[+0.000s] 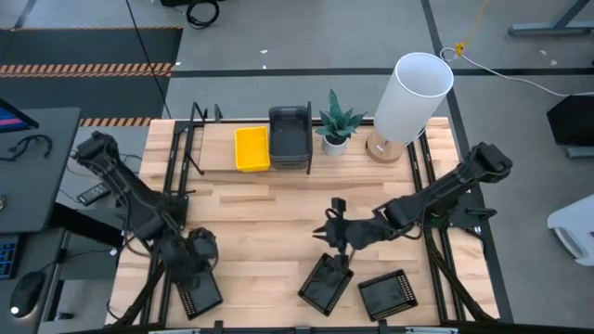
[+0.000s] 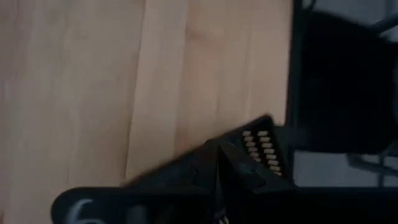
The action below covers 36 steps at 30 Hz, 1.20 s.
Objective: Stack baskets on shelf by color
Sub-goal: Stack the left black bin into the middle black bin
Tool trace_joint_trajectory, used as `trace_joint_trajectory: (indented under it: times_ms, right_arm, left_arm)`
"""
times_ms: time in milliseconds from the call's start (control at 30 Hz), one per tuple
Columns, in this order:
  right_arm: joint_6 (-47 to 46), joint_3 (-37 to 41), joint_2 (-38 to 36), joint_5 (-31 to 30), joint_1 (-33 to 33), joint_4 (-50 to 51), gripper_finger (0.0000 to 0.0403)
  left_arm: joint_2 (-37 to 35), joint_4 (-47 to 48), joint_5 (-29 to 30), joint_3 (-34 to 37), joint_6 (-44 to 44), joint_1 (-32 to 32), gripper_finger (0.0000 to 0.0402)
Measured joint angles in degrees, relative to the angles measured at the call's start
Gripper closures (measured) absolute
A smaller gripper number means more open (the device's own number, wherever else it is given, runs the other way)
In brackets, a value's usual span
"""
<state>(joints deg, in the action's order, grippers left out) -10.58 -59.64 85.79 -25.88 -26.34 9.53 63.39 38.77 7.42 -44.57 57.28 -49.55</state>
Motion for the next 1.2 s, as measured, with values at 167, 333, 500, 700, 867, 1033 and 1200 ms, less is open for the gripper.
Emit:
trace_joint_trajectory:
  times_ms: [167,333,500,700,867,1033,1200]
  right_arm:
    - [-4.57,2.31,-1.44,-1.33,-3.28,-0.95,0.0355]
    - [-7.6,2.82,-1.5,-5.3,-6.35,-0.92,0.0355]
    - [-9.65,2.85,-1.5,-8.39,-8.32,-0.94,0.0355]
    - [-11.8,2.87,-1.5,-10.69,-10.04,-0.93,0.0355]
    - [-12.28,2.87,-1.5,-12.26,-11.09,-0.93,0.0355]
    - [-12.23,2.87,-1.5,-13.36,-11.16,-0.95,0.0355]
    - [-11.79,2.87,-1.5,-13.42,-11.16,-1.45,0.0355]
  left_arm:
    - [7.21,8.34,0.26,-6.86,3.56,-2.72,0.0382]
    - [14.42,18.83,0.28,-10.53,3.39,-5.49,0.0382]
    - [19.19,26.53,-1.79,-10.54,6.57,-5.51,0.0358]
    - [20.66,27.03,-3.9,-10.56,6.69,-5.36,0.0271]
    - [20.59,27.11,-4.87,-10.56,9.96,-5.19,0.0208]
    - [20.62,25.3,-5.18,-8.92,13.02,-5.19,0.0175]
    - [20.64,18.24,-6.22,-5.13,12.36,-5.0,0.0186]
